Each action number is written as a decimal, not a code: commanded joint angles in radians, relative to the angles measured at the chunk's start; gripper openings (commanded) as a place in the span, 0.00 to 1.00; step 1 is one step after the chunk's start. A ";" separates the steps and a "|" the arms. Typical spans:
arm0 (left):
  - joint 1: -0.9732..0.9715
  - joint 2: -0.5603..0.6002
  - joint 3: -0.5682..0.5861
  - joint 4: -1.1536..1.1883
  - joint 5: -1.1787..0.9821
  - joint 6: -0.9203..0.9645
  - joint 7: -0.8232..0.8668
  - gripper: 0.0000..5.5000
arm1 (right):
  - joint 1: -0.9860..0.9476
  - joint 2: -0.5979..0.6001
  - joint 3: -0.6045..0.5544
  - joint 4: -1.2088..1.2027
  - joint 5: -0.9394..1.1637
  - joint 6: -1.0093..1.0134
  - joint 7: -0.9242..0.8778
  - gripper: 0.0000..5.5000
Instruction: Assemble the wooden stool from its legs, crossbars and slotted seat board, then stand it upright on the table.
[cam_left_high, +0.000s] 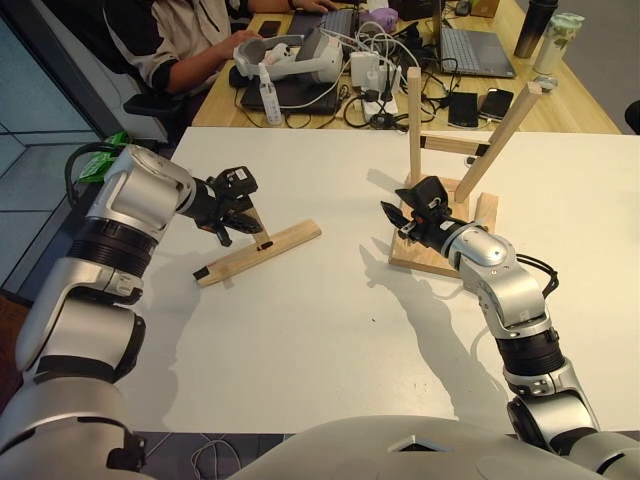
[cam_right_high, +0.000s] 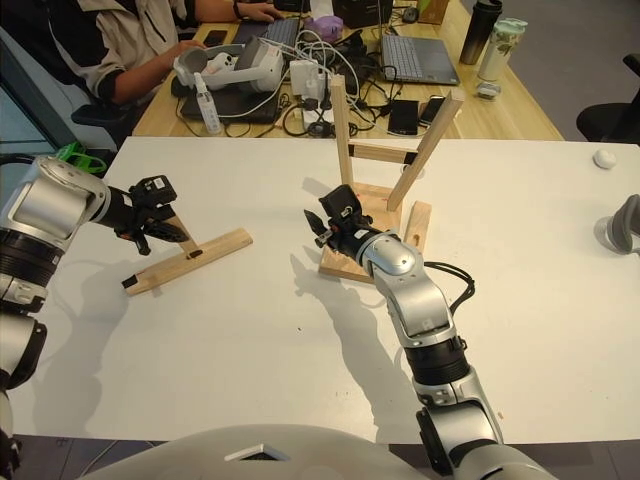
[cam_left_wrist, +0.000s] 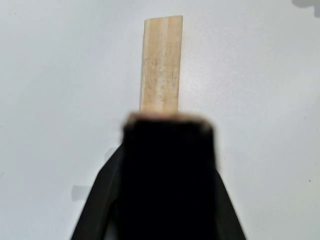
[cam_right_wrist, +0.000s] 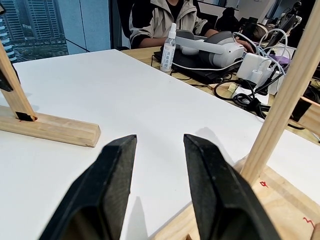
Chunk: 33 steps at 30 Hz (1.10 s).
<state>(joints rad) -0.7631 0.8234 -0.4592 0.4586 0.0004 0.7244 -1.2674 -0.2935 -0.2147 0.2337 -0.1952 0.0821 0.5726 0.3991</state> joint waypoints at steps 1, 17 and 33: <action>0.146 -0.050 -0.005 -0.013 -0.012 0.073 0.036 0.17 | -0.010 -0.010 0.002 -0.005 -0.010 0.010 0.001 0.32; 0.213 0.112 0.199 -0.356 -0.161 0.187 -0.016 0.30 | 0.067 -0.020 0.020 -0.074 0.007 0.010 0.035 0.32; 0.189 0.209 0.383 -0.483 -0.286 0.167 0.008 0.30 | 0.076 -0.018 0.024 -0.097 0.018 0.020 0.031 0.32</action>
<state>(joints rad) -0.5334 0.9914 -0.1324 -0.0008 -0.2580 0.9119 -1.2480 -0.2133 -0.2276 0.2688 -0.2770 0.0933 0.5792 0.4263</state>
